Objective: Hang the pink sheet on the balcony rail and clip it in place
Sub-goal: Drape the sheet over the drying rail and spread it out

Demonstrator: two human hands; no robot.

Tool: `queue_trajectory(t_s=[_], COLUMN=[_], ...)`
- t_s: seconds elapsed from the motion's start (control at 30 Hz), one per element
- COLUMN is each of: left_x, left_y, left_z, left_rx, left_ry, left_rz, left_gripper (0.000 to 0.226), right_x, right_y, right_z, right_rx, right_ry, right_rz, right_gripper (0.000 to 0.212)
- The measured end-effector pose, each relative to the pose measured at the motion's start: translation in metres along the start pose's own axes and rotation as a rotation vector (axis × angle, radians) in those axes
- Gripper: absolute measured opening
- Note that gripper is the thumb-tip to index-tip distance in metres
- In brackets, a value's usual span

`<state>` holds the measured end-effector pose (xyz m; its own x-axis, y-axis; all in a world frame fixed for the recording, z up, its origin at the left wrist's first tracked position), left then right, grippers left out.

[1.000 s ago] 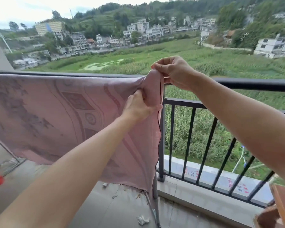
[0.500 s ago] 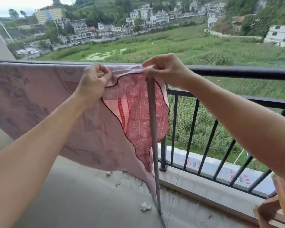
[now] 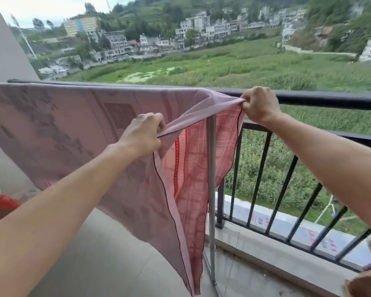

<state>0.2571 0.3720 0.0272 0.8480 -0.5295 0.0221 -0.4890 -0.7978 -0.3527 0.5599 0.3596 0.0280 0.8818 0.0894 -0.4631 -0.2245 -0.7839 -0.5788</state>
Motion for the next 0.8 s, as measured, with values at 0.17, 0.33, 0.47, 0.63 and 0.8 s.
queue_trajectory(t_s=[0.17, 0.33, 0.47, 0.63, 0.8], left_x=[-0.004, 0.027, 0.034, 0.059, 0.066], left_y=[0.000, -0.002, -0.010, -0.017, -0.019], left_z=[-0.024, -0.037, -0.043, -0.003, 0.000], left_rx=[0.300, 0.408, 0.522, 0.236, 0.295], left_ry=[0.110, 0.139, 0.270, 0.173, 0.245], left_rz=[-0.022, 0.064, 0.023, 0.138, 0.175], left_gripper=[0.009, 0.028, 0.034, 0.043, 0.038], right_x=[-0.012, 0.006, 0.006, 0.013, -0.037], right_y=[-0.022, -0.012, -0.021, 0.006, 0.008], right_z=[-0.041, -0.005, -0.029, 0.013, 0.007], right_rx=[0.275, -0.147, 0.081, -0.316, -0.132], right_ry=[-0.092, 0.133, -0.015, 0.208, 0.084], right_rz=[0.025, 0.140, 0.138, 0.283, -0.107], right_gripper=[0.019, 0.017, 0.022, 0.024, 0.028])
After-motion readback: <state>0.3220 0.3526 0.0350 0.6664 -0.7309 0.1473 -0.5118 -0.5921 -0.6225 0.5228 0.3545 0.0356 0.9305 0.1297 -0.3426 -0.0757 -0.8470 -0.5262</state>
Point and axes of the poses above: each hand's wrist, its own y-axis away from the middle knuckle, its own z-axis out of the palm, x = y × z, the point moved 6 cm from there along -y, towards the middle knuckle, and after that the axes turned 12 degrees about -y, right-handed, at the moved point
